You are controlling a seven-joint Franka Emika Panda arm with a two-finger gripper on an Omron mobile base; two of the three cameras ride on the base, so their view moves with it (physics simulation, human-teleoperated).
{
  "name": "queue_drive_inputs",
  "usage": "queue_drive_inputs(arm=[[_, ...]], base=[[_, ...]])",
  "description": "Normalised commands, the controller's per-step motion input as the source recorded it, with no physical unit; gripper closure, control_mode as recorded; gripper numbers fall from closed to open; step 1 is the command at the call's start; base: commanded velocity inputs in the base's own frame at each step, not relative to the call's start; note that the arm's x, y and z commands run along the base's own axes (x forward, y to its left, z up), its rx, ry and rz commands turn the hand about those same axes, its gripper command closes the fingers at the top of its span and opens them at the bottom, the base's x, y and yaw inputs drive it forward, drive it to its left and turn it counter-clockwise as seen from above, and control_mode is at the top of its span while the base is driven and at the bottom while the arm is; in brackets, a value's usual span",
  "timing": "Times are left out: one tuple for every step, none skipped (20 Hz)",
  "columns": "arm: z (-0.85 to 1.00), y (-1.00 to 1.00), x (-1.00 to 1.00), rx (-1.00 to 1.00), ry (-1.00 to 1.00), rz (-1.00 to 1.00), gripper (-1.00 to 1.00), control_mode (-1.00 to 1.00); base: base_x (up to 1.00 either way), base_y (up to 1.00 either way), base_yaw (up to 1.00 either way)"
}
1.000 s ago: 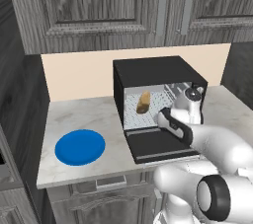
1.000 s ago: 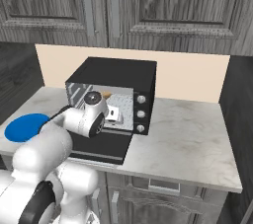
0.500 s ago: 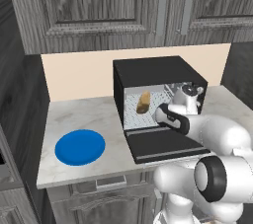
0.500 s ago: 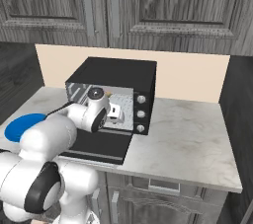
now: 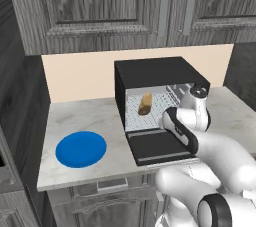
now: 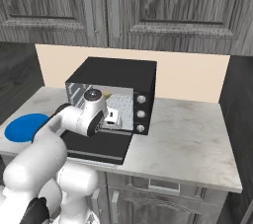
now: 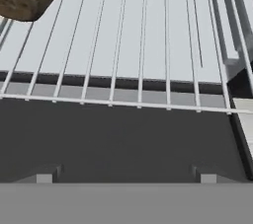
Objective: Pull the toaster oven rack outwards. Pick up the baguette from the plate and place it on the toaster oven rack. Close the toaster oven door fully and set the temperature to the lowest setting.
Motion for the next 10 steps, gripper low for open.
queue_drive_inputs(arm=[[-0.26,0.0,0.0,0.0,0.02,0.0,-1.0,-1.0],[-0.36,0.0,0.14,0.0,0.04,0.0,-1.0,-1.0],[-0.44,0.0,0.21,0.0,0.05,0.0,-1.0,-1.0],[-0.48,0.0,0.23,0.0,0.06,0.0,-1.0,-1.0],[-0.46,0.0,0.19,0.0,0.07,0.0,-1.0,-1.0],[-0.41,0.0,0.12,0.0,0.08,0.0,-1.0,-1.0],[-0.36,0.0,0.02,0.0,0.09,0.0,-1.0,-1.0],[-0.34,0.0,0.0,0.0,0.1,0.0,-1.0,-1.0],[-0.29,0.0,0.0,0.0,0.1,0.0,-1.0,-1.0],[-0.19,0.0,0.04,0.0,0.07,0.0,-1.0,-1.0]], base=[[0.0,0.0,0.0],[0.0,0.0,0.0],[0.0,0.0,0.0],[0.0,0.0,0.0],[0.0,0.0,0.0],[0.0,0.0,0.0],[0.0,0.0,0.0],[0.0,0.0,0.0],[0.0,0.0,0.0],[0.0,0.0,0.0]])
